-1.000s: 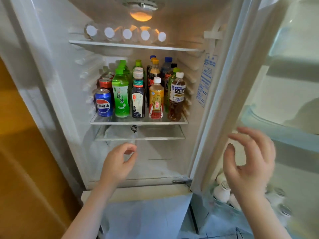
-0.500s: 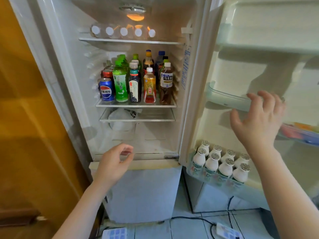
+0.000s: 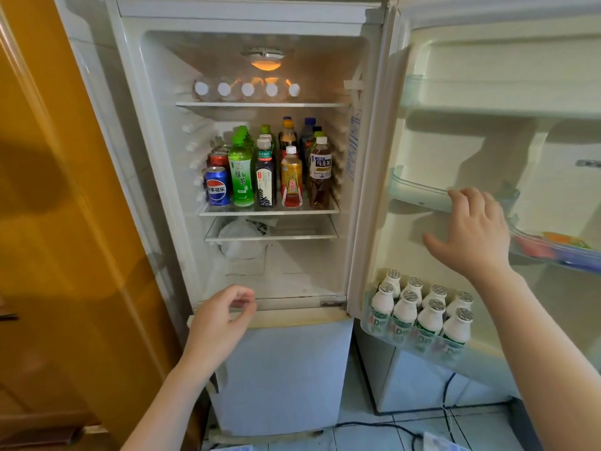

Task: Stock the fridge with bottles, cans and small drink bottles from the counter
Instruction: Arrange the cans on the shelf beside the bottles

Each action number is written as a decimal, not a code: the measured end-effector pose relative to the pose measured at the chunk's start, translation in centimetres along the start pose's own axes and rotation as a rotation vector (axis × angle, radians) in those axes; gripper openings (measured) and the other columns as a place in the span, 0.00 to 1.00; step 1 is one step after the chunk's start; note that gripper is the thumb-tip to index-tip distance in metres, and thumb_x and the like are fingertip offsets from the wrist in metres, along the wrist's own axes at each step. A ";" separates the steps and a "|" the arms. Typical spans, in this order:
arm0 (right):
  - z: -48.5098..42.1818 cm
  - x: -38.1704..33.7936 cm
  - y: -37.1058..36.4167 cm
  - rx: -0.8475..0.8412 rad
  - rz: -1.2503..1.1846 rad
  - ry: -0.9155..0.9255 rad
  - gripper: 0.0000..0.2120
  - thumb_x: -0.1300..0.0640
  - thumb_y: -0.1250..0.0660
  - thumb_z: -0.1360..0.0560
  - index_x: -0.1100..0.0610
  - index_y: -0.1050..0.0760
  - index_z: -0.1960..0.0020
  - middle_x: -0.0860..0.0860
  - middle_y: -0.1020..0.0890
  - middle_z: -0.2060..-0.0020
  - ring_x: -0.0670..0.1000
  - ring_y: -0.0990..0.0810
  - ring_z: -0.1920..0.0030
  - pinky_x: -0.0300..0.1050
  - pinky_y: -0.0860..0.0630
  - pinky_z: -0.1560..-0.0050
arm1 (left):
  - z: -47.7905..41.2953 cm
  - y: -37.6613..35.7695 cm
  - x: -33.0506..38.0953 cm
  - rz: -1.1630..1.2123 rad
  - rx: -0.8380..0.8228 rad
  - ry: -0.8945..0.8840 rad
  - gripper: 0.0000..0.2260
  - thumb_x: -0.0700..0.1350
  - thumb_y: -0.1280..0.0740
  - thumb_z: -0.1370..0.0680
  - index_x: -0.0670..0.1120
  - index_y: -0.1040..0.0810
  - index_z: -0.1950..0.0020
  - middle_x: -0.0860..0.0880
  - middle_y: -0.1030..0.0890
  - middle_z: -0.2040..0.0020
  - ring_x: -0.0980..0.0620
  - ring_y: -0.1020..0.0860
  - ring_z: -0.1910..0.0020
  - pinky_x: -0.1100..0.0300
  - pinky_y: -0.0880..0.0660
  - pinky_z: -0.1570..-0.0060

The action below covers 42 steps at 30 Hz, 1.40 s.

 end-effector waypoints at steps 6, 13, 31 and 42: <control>0.9 -2.0 0.5 -0.085 0.075 -0.030 0.42 0.44 0.29 0.34 0.63 0.39 0.29 0.62 0.36 0.31 0.62 0.42 0.29 0.55 0.45 0.30 | 1.7 2.8 -1.1 0.002 -0.031 -0.010 0.07 0.45 0.32 0.24 0.58 0.23 0.50 0.62 0.20 0.53 0.67 0.23 0.51 0.73 0.30 0.53; 2.5 -6.2 1.4 -0.189 0.153 -0.028 0.43 0.38 0.33 0.32 0.61 0.42 0.27 0.62 0.44 0.26 0.61 0.49 0.26 0.55 0.52 0.27 | 4.5 7.3 -3.4 0.037 -0.027 0.022 0.07 0.45 0.32 0.23 0.56 0.22 0.48 0.60 0.20 0.52 0.64 0.23 0.49 0.73 0.31 0.54; 19.7 -11.2 15.7 0.679 -0.181 -0.196 0.14 0.62 0.32 0.31 0.65 0.24 0.46 0.65 0.29 0.37 0.65 0.35 0.32 0.51 0.42 0.29 | 9.2 8.5 -2.3 0.145 -0.134 -0.097 0.06 0.43 0.32 0.24 0.53 0.22 0.49 0.61 0.21 0.53 0.69 0.25 0.52 0.76 0.32 0.56; 27.6 -12.5 13.0 0.539 -0.741 -0.558 0.27 0.47 0.44 0.26 0.62 0.37 0.32 0.55 0.34 0.31 0.52 0.37 0.30 0.47 0.41 0.29 | 13.3 8.7 -2.1 0.177 -0.190 -0.159 0.07 0.43 0.32 0.23 0.53 0.22 0.48 0.60 0.21 0.52 0.67 0.24 0.52 0.76 0.31 0.57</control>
Point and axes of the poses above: each hand's wrist, its own z-axis away from the middle knuckle, its own y-axis out of the back of the hand, x = y × z, the point moved 5 cm from there along -z, towards the middle knuckle
